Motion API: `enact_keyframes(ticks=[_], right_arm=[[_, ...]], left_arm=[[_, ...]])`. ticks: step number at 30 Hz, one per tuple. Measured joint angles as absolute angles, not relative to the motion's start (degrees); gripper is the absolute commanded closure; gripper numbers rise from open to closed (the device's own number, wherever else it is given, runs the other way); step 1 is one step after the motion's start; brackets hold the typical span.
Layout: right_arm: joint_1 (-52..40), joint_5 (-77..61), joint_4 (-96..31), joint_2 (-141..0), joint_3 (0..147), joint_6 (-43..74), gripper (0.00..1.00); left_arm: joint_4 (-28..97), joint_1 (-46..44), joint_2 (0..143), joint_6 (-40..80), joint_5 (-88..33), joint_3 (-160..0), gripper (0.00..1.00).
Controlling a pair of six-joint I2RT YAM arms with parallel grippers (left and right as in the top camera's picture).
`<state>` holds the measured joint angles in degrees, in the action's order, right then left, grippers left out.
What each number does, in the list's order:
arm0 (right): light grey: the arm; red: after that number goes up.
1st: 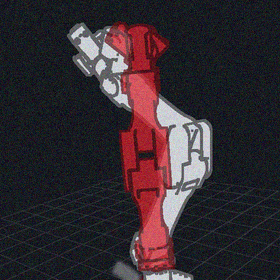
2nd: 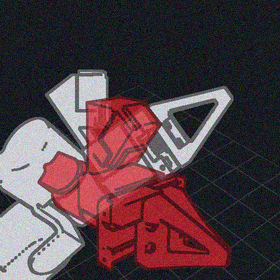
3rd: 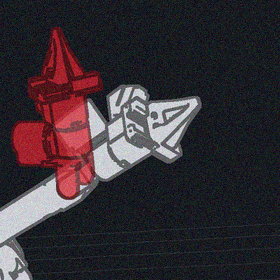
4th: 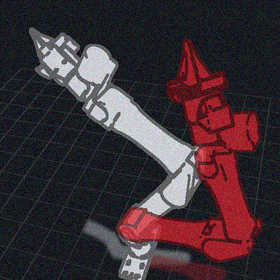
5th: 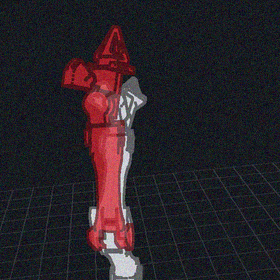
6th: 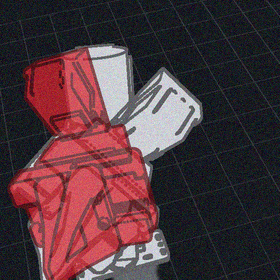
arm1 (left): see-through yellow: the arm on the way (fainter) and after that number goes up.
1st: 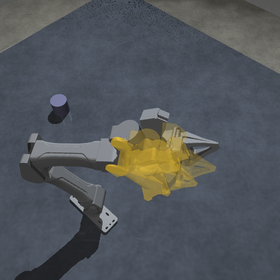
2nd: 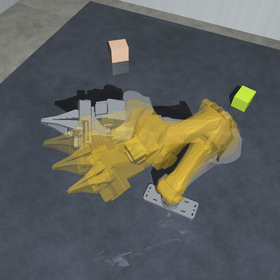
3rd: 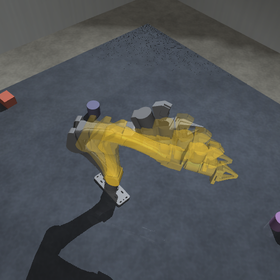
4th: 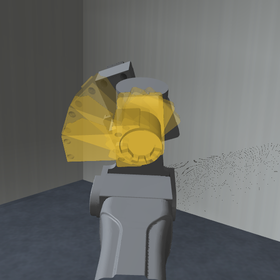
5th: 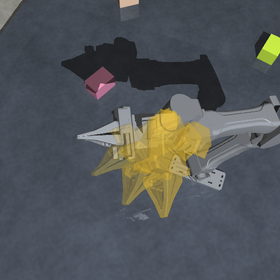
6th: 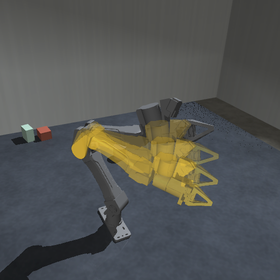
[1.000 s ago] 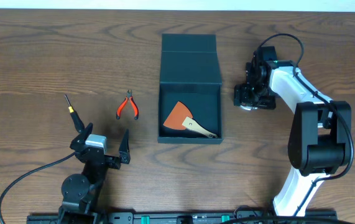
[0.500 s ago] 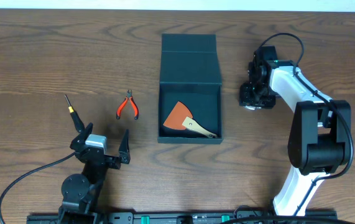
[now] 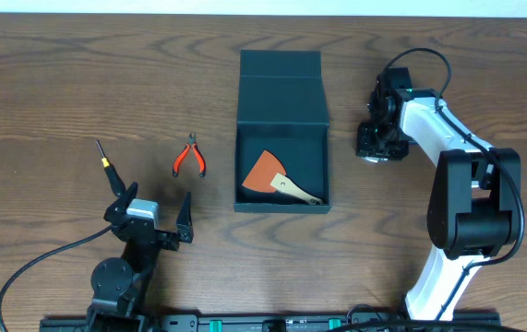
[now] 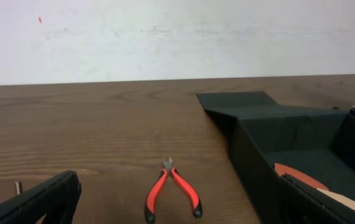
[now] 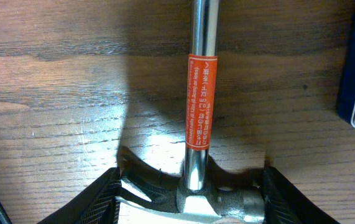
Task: Pack container
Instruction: 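Close the right gripper around the hammer near its head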
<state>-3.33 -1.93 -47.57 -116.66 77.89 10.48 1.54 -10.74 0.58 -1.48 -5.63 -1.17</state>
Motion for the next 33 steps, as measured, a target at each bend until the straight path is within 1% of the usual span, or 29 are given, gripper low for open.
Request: enact_keyframes(ticks=[2,5,9,19,23,33], right_arm=[[-3.33,-1.93,-47.57,-116.66,77.89,10.46,0.62],[-3.33,-1.93,-47.57,-116.66,77.89,10.46,0.67],[-3.33,-1.93,-47.57,-116.62,77.91,10.44,0.67],[-3.33,-2.13,-47.55,-116.2,77.73,10.02,0.72],[-3.33,-2.39,-47.66,-115.92,77.38,9.82,0.77],[-3.33,-3.64,-48.31,-115.31,76.75,9.82,0.78]], left_arm=[[1.54,-10.72,0.58,-1.48,-5.63,-1.17,0.01],[1.54,-10.74,0.58,-1.48,-5.63,-1.17,0.01],[1.54,-10.74,0.58,-1.48,-5.63,-1.15,0.01],[1.54,-10.72,0.58,-1.48,-5.63,-1.17,0.01],[1.54,-10.74,0.58,-1.48,-5.63,-1.15,0.01],[1.54,-10.74,0.58,-1.48,-5.63,-1.17,0.01]])
